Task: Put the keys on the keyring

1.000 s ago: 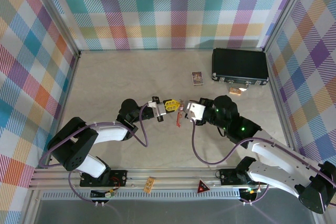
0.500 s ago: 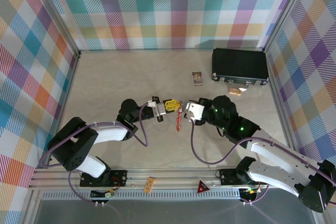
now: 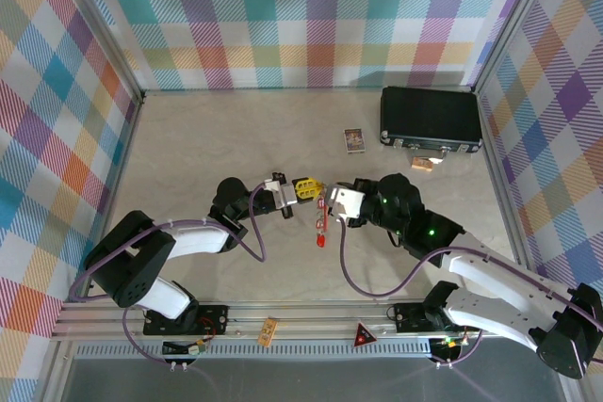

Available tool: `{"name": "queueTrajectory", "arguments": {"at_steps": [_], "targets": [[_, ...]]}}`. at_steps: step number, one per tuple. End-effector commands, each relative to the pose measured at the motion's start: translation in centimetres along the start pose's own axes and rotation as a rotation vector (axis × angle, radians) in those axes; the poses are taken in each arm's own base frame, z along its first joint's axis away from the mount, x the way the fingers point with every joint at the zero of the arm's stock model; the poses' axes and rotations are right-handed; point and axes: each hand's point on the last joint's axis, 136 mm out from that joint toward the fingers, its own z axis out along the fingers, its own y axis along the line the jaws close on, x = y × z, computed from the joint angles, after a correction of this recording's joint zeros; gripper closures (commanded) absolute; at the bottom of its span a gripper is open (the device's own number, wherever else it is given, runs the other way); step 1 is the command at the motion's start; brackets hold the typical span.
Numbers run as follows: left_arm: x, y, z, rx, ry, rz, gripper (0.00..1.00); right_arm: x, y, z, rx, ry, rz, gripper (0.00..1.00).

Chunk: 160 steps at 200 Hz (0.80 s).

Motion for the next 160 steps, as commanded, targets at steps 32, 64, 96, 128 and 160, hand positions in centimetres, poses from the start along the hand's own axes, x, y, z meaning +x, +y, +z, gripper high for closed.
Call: {"name": "queueTrajectory", "arguments": {"at_steps": [32, 64, 96, 128, 160], "targets": [[-3.7, 1.0, 0.0, -0.035, -0.093, 0.031, 1.00, 0.6, 2.0, 0.4, -0.043, 0.024, 0.052, 1.00], [-3.5, 0.8, 0.2, -0.016, -0.093, 0.019, 1.00, -0.1, 1.3, 0.1, -0.012, -0.004, 0.119, 0.82], [-3.4, 0.8, 0.3, -0.016, -0.093, 0.009, 1.00, -0.5, 0.4, -0.9, 0.040, -0.041, 0.227, 0.73], [-3.5, 1.1, 0.4, -0.022, -0.094, -0.010, 1.00, -1.1, -0.6, -2.1, 0.065, -0.087, 0.427, 0.66], [-3.5, 1.7, 0.7, -0.044, -0.095, -0.067, 1.00, -1.7, -1.4, -2.8, 0.025, -0.136, 0.620, 0.65]]}}
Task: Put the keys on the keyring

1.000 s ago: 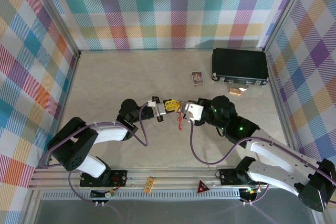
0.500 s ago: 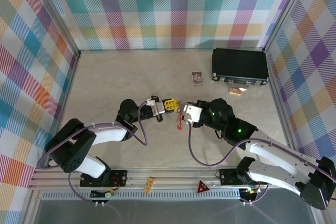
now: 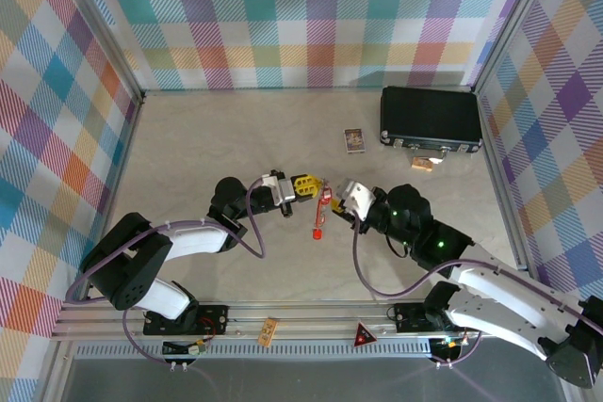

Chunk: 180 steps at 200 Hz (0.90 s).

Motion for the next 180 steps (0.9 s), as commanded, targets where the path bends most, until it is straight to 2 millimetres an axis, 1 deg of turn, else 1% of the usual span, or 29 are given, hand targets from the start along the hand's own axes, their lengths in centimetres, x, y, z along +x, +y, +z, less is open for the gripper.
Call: {"name": "queueTrajectory", "arguments": {"at_steps": [1, 18, 37, 65, 87, 116, 131, 180], "targets": [[-2.7, 1.0, 0.7, -0.020, -0.079, -0.007, 1.00, -1.9, -0.6, -0.6, -0.029, -0.068, 0.217, 0.65], [-2.8, 1.3, 1.0, -0.021, -0.084, -0.048, 1.00, -2.7, -0.4, -0.7, -0.104, -0.094, 0.305, 0.64], [-2.8, 1.7, 1.3, -0.031, -0.087, -0.083, 1.00, -3.4, -0.9, -0.8, -0.150, -0.131, 0.400, 0.65], [-2.8, 2.0, 1.4, -0.040, -0.087, -0.102, 1.00, -4.2, -2.4, -0.9, -0.183, -0.170, 0.504, 0.65], [-2.9, 2.1, 1.5, -0.041, -0.090, -0.127, 1.00, -5.0, -2.4, -0.8, -0.252, -0.190, 0.538, 0.65], [-3.0, 2.1, 1.6, -0.034, -0.094, -0.151, 1.00, -5.9, -2.3, -0.2, -0.318, -0.198, 0.568, 0.62], [-3.1, 2.0, 1.6, -0.029, -0.096, -0.156, 1.00, -6.1, -2.4, 0.0, -0.334, -0.200, 0.573, 0.64], [-3.4, 1.8, 1.7, -0.011, -0.103, -0.168, 1.00, -5.6, -2.7, 0.8, -0.355, -0.174, 0.585, 0.70]]}}
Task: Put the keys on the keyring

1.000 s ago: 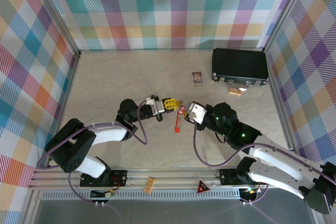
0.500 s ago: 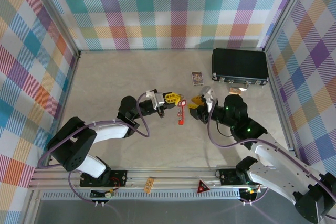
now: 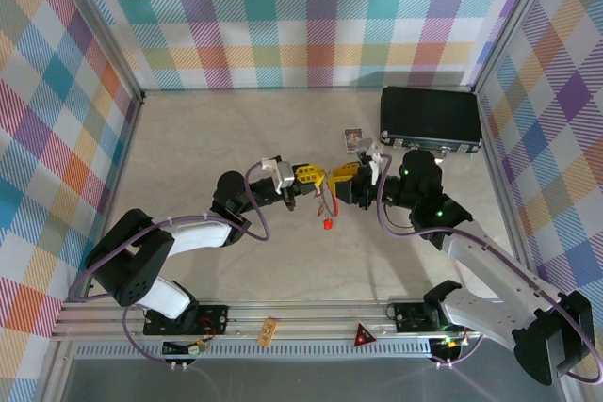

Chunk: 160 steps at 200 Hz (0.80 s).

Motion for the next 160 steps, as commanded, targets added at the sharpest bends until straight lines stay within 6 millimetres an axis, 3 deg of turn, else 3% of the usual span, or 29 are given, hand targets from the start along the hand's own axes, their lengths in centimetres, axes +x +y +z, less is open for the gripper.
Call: {"name": "queueTrajectory", "arguments": {"at_steps": [1, 160], "targets": [[-2.3, -0.4, 0.6, 0.034, -0.070, 0.024, 1.00, -2.1, 0.9, -0.1, -0.055, -0.039, -0.023, 0.70], [-3.0, -1.2, 0.5, 0.077, -0.080, 0.015, 1.00, -1.7, -0.6, 0.7, -0.080, 0.002, -0.005, 0.83]]}}
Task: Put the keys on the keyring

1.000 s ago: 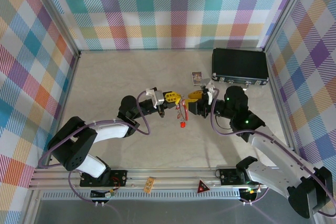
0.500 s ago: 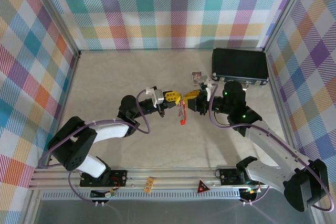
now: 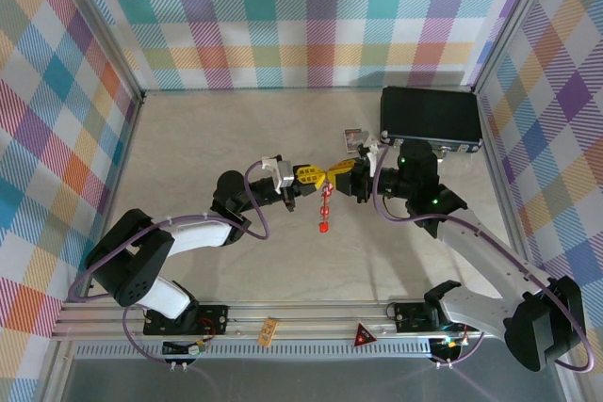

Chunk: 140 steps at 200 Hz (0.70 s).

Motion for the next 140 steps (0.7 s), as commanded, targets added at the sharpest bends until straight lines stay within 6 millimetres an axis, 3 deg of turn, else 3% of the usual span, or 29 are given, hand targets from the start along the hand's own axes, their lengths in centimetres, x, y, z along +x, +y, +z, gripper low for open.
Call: {"name": "queueTrajectory", "arguments": {"at_steps": [1, 42, 77, 140], "targets": [[-2.75, -0.75, 0.41, 0.043, -0.075, 0.043, 1.00, -1.45, 0.48, -0.18, -0.030, -0.026, -0.036, 0.83], [-2.81, -1.07, 0.49, 0.066, -0.075, 0.035, 1.00, -1.12, 0.24, -0.10, -0.035, -0.015, -0.032, 0.84], [-2.92, -1.32, 0.44, 0.079, -0.076, 0.031, 1.00, -1.32, -0.11, -0.10, -0.033, -0.027, -0.027, 0.77], [-2.76, -1.18, 0.61, 0.080, -0.072, 0.010, 1.00, -1.18, 0.55, -0.09, -0.077, -0.014, -0.027, 0.98]]}}
